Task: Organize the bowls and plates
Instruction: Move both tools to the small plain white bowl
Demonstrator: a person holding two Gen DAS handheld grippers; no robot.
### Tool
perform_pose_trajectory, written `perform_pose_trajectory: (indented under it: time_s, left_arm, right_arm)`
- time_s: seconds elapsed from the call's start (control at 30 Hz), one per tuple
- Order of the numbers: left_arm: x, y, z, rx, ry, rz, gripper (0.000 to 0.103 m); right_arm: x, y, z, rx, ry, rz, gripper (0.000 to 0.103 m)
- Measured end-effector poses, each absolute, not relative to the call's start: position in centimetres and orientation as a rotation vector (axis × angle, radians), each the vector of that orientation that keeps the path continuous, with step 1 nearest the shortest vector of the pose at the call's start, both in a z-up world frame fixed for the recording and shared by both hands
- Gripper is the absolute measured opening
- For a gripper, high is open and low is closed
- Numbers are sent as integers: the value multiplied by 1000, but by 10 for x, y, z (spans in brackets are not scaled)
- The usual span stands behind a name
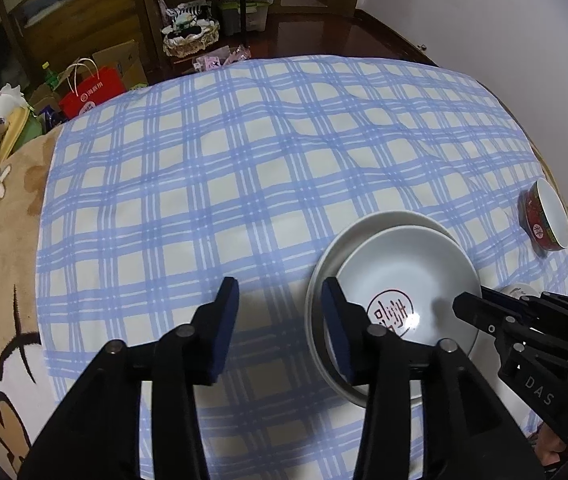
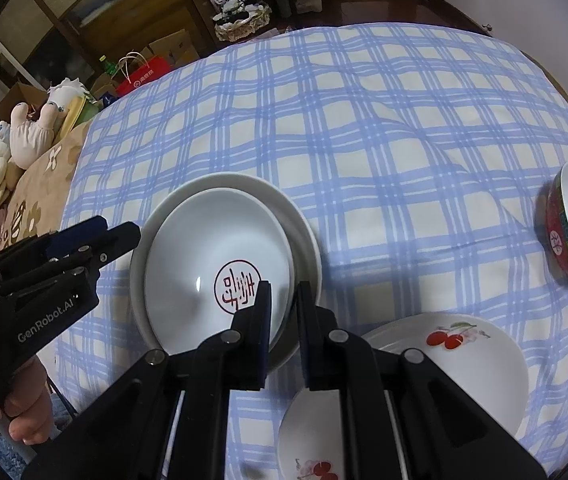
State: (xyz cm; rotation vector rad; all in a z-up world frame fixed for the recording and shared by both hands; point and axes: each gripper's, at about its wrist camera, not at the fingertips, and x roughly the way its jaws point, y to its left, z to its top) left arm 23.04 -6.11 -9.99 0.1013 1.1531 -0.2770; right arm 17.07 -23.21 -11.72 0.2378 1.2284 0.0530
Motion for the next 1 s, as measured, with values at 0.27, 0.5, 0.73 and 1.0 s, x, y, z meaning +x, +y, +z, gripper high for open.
perform_pose_trajectory:
  time_s: [0.27, 0.5, 0.73, 1.0]
  left_arm:
    - [228, -59, -95, 120, 1145, -261, 66]
    - [223, -63, -87, 133, 1138, -287, 77]
    - [212, -77, -70, 172, 1071, -279, 80]
    - [211, -95, -54, 169, 1052, -284, 82]
  right_arm:
    - [163, -237, -110, 286, 1224, 59, 23]
    - [157, -246, -95, 269, 1180, 4, 49]
    - [144, -267, -71, 222, 1116, -108, 92]
    - [129, -307, -43, 217, 1065, -203, 92]
